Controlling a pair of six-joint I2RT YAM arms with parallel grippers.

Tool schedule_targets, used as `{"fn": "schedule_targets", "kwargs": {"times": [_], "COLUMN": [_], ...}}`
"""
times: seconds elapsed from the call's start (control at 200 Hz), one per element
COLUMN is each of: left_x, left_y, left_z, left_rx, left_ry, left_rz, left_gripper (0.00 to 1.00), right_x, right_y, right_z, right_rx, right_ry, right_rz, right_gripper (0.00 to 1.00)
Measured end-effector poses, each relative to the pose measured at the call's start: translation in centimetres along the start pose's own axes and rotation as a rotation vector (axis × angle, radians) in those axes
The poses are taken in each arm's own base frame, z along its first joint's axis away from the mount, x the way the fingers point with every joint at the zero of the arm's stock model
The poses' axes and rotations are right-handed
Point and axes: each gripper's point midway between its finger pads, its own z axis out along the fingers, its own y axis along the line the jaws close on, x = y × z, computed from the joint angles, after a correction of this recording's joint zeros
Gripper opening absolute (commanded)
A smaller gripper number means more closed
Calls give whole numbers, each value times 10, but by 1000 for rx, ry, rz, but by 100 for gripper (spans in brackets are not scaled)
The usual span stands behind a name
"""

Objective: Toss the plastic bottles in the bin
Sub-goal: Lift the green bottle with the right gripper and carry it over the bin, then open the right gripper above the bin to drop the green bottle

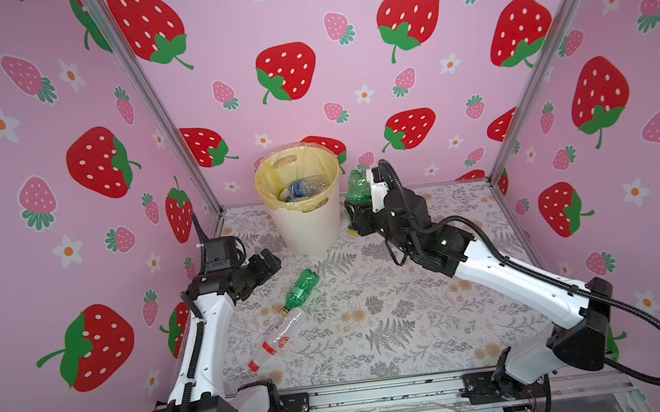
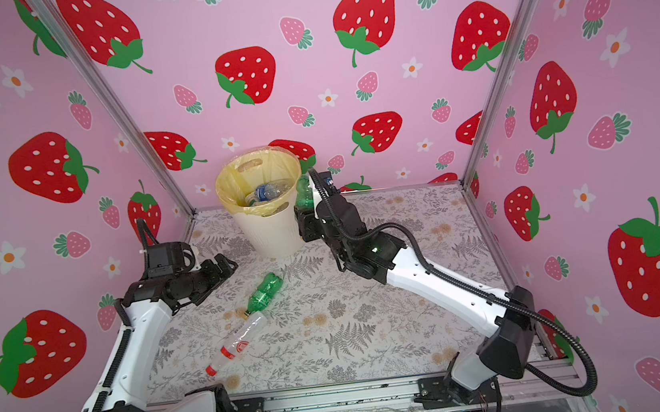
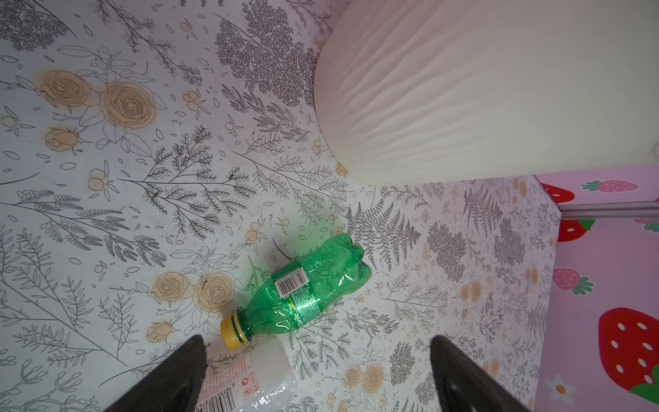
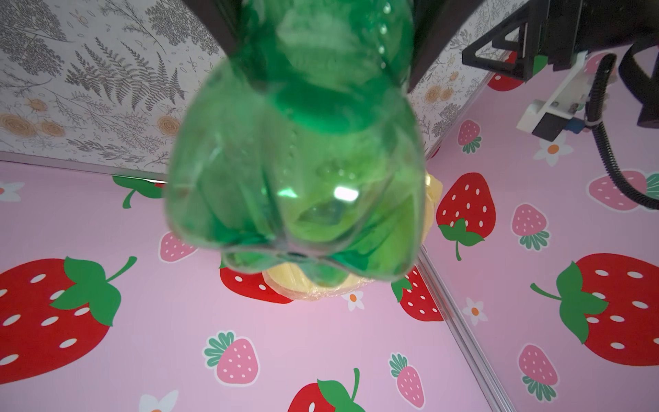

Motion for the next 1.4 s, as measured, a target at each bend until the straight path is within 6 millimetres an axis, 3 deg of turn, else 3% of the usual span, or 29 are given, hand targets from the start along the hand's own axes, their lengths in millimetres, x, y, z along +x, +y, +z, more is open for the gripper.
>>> {"fn": "schedule_targets", "kwargs": {"times": [0.21, 0.485, 0.64, 0.825, 0.89, 0.95, 1.051, 1.121, 1.221, 1.321, 1.401], "left_x": [-1, -1, -1, -4, -5, -5, -5, -6, -7, -7, -7], "left_y": [-1, -3, -3, 0, 0, 0, 0, 1, 2, 3, 3], "left_z": [0, 0, 0, -1, -1, -1, -1, -2, -2, -2, -2], "left_rx": [7, 18, 23, 20, 20, 21, 25, 24, 22, 23, 29], "left_ry": [-3, 1, 1, -8, -10, -10, -11, -12, -14, -14, -14], "left_rz": [-2, -10, -21, -30, -31, -31, -33, -36, -40, -43, -46], "left_gripper": [99, 99, 99, 99, 99, 99, 99, 99, 99, 99, 99], "right_x": [13, 24, 11, -36, -58, -78, -98, -87, -52, -24, -29], "right_y": [-18, -18, -4, 32, 50, 66, 82, 80, 69, 56, 53], "right_z": [-33, -25, 2, 58, 86, 112, 143, 157, 168, 161, 150], "right_rx": [-10, -13, -4, -8, -18, -25, -40, -32, -7, 11, 13], "right_ry": [-23, -5, -20, -127, -179, -230, -311, -298, -211, -132, -129], "right_rz": [42, 58, 34, -2, -22, -36, -33, -43, -81, -104, -100], "right_gripper": [56, 56, 57, 59, 73, 100, 99, 99, 99, 99, 99]}}
